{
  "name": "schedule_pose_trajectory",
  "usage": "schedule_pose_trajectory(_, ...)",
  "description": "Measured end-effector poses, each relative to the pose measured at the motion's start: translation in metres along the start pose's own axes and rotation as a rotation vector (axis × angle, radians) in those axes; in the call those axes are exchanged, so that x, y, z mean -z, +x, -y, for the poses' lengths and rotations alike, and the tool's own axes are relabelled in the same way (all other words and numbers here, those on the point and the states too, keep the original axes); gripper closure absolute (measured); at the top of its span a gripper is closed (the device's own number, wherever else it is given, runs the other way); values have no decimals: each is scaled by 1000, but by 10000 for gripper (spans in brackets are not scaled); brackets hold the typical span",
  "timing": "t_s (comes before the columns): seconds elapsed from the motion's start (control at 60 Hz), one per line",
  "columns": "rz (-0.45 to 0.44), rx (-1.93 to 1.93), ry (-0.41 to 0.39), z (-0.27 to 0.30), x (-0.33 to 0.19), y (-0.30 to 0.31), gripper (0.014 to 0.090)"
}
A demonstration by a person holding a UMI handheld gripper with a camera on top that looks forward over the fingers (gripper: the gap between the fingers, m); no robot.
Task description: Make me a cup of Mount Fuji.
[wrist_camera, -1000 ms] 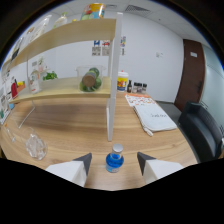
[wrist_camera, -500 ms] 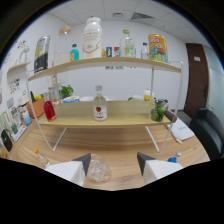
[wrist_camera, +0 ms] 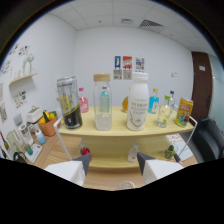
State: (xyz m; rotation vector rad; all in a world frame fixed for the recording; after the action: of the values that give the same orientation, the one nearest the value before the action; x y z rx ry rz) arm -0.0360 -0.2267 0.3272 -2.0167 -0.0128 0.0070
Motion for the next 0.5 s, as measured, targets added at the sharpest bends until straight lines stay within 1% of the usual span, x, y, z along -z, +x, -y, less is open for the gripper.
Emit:
schedule_pose_trajectory(0.133, 47, -22, 126, 64, 8, -26, 179)
schedule_pose_trajectory(0.2, 64, -22, 188, 84, -2, -34, 180)
schedule_pose_trajectory(0.267, 58, -27, 242, 101, -13, -35, 181)
schedule_pose_trajectory(0.3, 59, -26, 254, 106, -20, -35, 180)
schedule_pose_trajectory(0.35, 53, -23, 267, 111, -33, -34, 200)
schedule_pose_trajectory(0.4, 41, -17, 277, 114, -48, -33, 233)
schedule_pose_trajectory(0.5, 30, -12, 279, 115, -72, -31, 324)
